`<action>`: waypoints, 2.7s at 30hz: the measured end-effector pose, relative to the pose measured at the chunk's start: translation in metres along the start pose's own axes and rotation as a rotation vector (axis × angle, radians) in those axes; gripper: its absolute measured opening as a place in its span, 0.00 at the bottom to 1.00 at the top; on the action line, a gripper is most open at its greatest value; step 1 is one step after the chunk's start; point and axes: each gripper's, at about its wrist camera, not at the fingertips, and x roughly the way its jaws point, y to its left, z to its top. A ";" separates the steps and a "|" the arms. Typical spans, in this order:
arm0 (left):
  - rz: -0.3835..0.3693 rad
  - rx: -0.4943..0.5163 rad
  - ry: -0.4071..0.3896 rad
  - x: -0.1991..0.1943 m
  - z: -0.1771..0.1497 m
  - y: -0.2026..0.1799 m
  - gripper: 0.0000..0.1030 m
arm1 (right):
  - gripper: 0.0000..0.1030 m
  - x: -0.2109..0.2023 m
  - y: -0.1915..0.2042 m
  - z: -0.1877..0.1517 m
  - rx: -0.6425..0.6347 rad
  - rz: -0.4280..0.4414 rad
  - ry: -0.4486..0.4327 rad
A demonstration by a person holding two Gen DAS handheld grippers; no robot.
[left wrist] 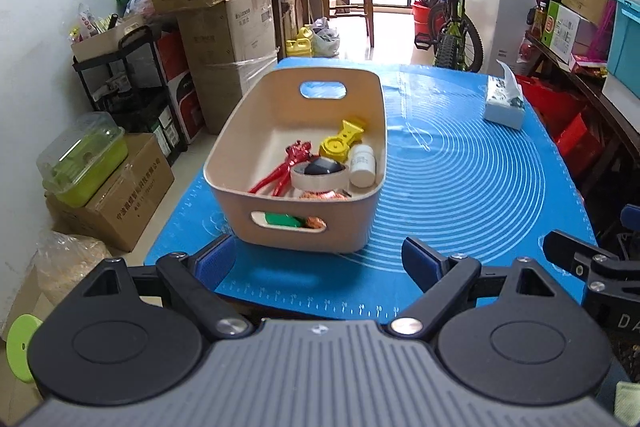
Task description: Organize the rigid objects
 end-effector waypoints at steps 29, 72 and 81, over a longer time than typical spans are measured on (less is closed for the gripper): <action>-0.069 0.001 0.002 0.021 -0.053 -0.011 0.87 | 0.96 0.004 -0.003 -0.057 -0.006 -0.020 -0.046; -0.069 0.016 0.022 0.025 -0.059 -0.015 0.87 | 0.96 0.007 -0.002 -0.059 0.002 -0.032 -0.029; -0.067 0.016 0.023 0.025 -0.060 -0.014 0.87 | 0.96 0.007 -0.002 -0.059 0.006 -0.031 -0.028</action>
